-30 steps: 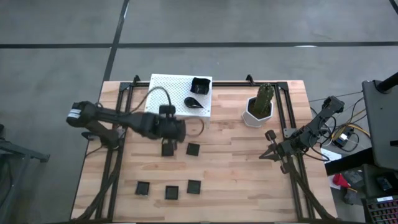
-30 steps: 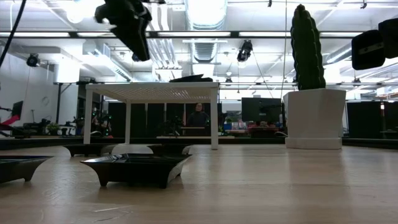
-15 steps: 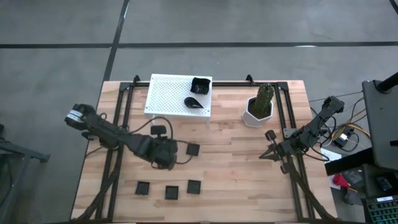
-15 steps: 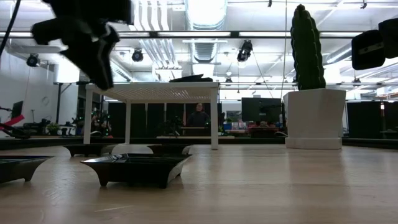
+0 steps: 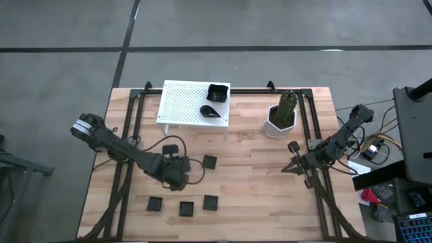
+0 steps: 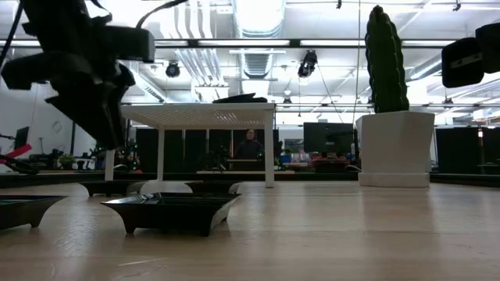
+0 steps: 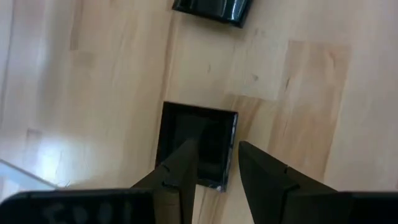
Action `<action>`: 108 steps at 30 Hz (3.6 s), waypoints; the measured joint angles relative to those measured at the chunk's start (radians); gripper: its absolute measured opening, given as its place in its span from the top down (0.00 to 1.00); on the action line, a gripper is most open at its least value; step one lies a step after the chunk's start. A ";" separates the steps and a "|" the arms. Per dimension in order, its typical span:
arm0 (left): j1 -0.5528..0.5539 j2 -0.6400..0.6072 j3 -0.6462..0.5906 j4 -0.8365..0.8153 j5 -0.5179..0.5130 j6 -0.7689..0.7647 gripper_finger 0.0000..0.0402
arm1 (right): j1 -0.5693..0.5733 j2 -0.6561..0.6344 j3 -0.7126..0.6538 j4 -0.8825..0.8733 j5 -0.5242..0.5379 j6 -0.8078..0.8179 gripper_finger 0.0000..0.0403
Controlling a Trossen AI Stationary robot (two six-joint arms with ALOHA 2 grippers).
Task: Pick & Place Mini shaped plates
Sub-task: Put the square plate on the shelf
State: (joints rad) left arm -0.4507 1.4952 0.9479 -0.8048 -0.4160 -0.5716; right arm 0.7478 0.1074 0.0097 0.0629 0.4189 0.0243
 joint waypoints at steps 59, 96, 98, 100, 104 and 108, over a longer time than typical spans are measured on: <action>-0.029 0.002 -0.235 0.298 -0.023 0.094 0.79 | 0.000 0.000 0.000 0.000 0.000 0.001 0.98; -0.028 0.003 -0.154 0.264 -0.023 0.131 1.00 | 0.000 0.000 0.000 0.000 0.000 0.001 0.98; -0.028 0.003 -0.128 0.219 -0.030 0.131 1.00 | 0.000 0.000 0.000 0.000 0.000 -0.001 0.98; -0.028 0.002 -0.100 0.185 -0.045 0.132 1.00 | 0.000 0.000 0.000 0.000 0.000 0.001 0.98; -0.029 0.001 -0.036 0.100 -0.081 0.154 1.00 | 0.000 0.000 0.000 0.000 0.000 0.001 0.98; -0.029 0.000 0.052 -0.053 -0.148 0.158 1.00 | 0.000 0.000 0.000 0.000 0.000 0.000 0.98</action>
State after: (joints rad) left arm -0.4797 1.4952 0.9994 -0.8576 -0.5643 -0.4141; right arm 0.7476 0.1074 0.0097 0.0628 0.4190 0.0246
